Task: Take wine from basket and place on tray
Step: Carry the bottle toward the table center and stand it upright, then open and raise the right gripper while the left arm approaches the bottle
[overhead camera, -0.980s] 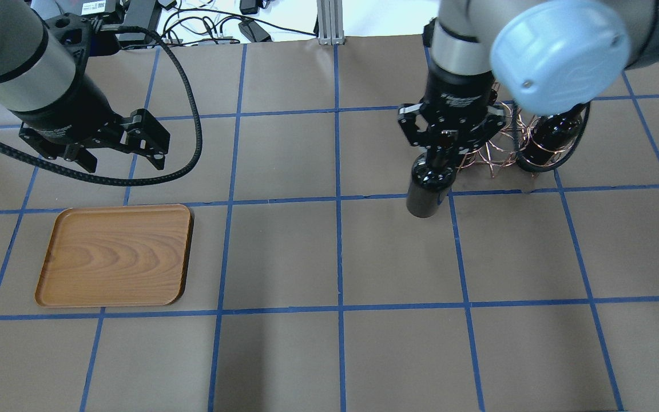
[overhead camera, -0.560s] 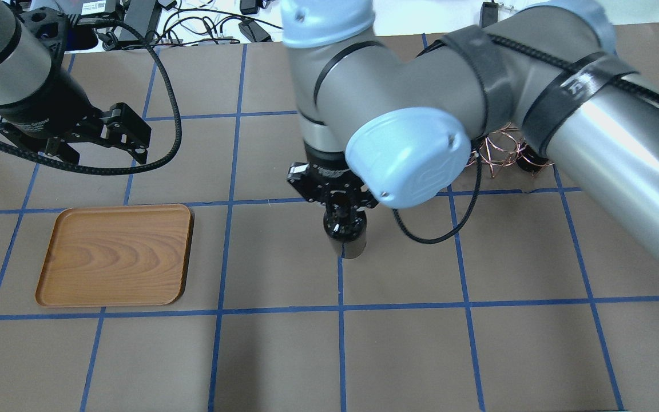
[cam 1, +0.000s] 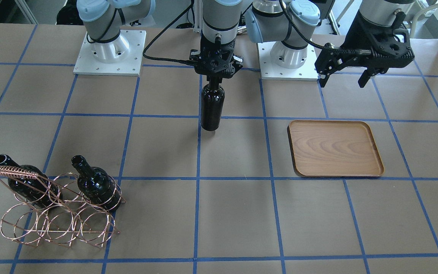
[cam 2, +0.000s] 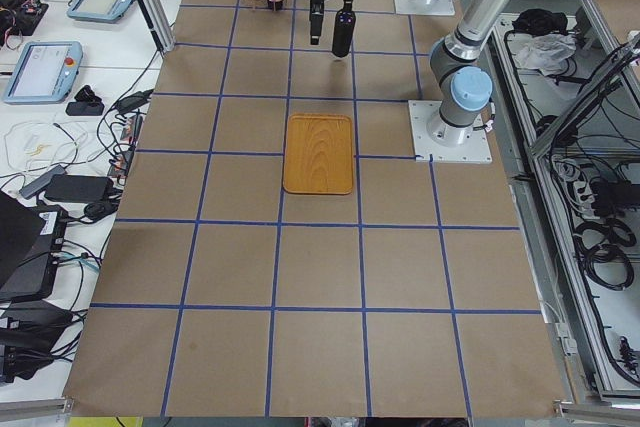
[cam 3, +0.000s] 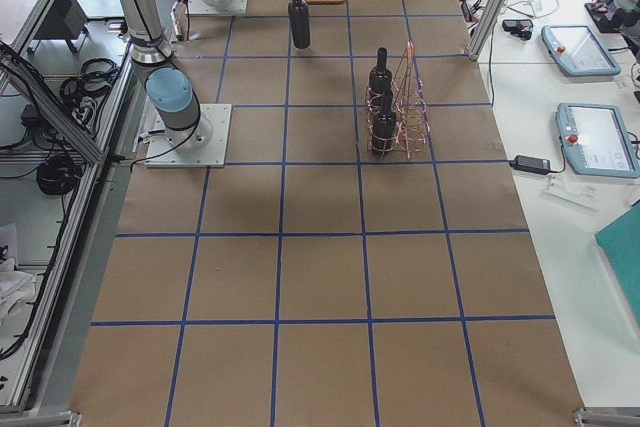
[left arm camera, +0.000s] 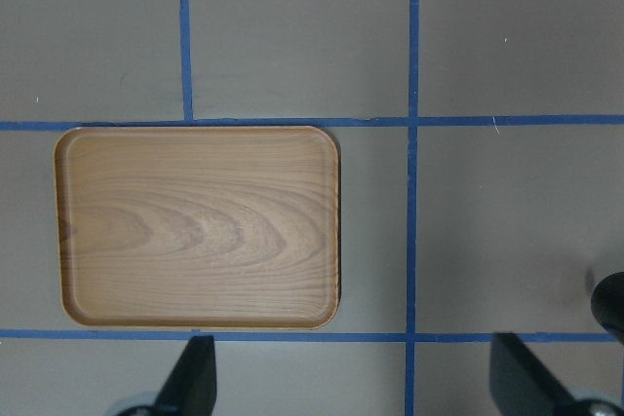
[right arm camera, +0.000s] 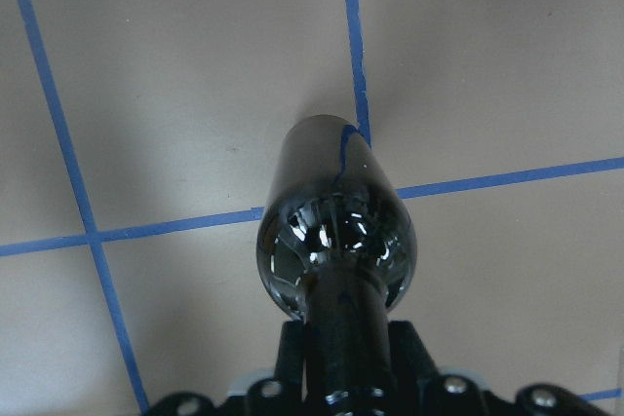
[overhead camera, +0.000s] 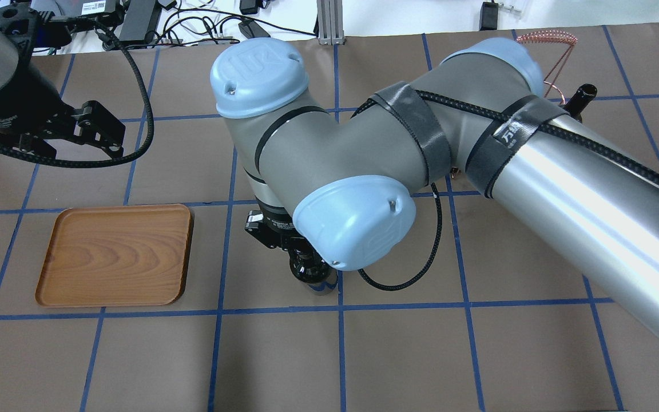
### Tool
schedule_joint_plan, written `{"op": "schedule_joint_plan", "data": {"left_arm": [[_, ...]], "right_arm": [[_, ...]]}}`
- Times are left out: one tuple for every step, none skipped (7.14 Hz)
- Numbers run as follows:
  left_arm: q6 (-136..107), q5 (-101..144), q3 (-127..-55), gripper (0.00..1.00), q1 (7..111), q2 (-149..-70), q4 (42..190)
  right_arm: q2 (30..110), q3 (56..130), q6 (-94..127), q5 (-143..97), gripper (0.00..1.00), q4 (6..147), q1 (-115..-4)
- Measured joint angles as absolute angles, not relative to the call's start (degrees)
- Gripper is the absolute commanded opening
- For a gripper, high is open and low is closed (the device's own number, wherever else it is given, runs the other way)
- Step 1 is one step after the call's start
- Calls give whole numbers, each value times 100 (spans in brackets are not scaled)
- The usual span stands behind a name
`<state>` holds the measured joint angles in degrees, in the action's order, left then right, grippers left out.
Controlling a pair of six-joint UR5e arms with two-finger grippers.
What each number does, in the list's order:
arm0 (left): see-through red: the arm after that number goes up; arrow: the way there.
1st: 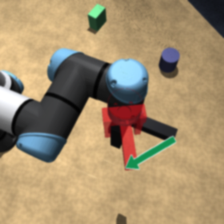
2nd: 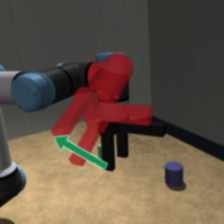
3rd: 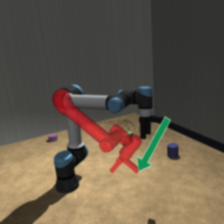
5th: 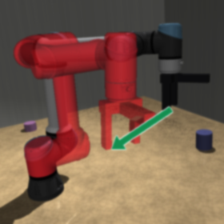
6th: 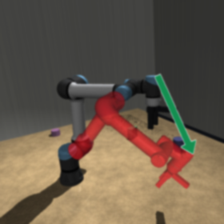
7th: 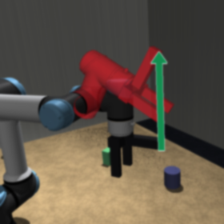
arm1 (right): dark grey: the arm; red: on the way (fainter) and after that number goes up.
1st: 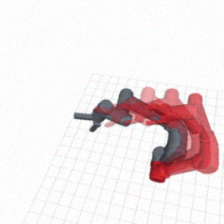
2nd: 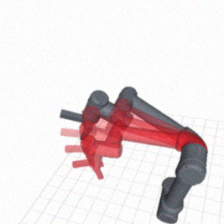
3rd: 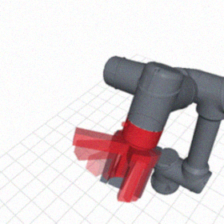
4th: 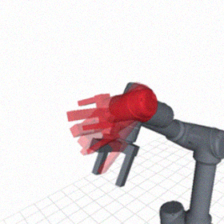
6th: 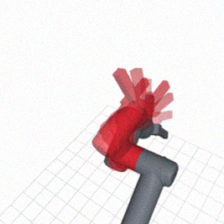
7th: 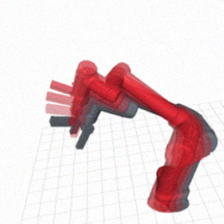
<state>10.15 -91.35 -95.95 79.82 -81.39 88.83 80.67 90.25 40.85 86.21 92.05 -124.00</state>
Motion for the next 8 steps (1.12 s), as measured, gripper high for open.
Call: {"op": "schedule_joint_plan", "data": {"left_arm": [[1036, -9110, -9612, 100, 7966, -8134, 8892], [1043, -9074, -9640, 100, 7964, -8122, 8901], [1045, -9050, -9657, 100, 7963, -8108, 8905], [1045, -9045, -9664, 100, 7963, -8100, 8913], [1048, -9059, -9669, 100, 7968, -8090, 8944], [1056, -9081, -9673, 100, 7977, -8078, 8981], [1060, -9096, -9675, 100, 7985, -8077, 9001], [1032, -9100, -9675, 100, 8000, -8096, 9009]], "right_arm": [[8057, 9034, 4082, 8631, 88, 9215, -12423], [8038, 9039, 4059, 8642, 97, 9215, -12445], [8010, 9042, 4003, 8651, 99, 9212, -12456], [8006, 9039, 3888, 8682, 99, 9215, -12449], [8039, 9021, 3691, 8734, 99, 9235, -12409], [8129, 8992, 3459, 8855, 99, 9310, -12310], [8289, 8975, 3201, 9026, 100, 9420, -12096], [8495, 8969, 2794, 9132, 100, 9472, -11740]]}}
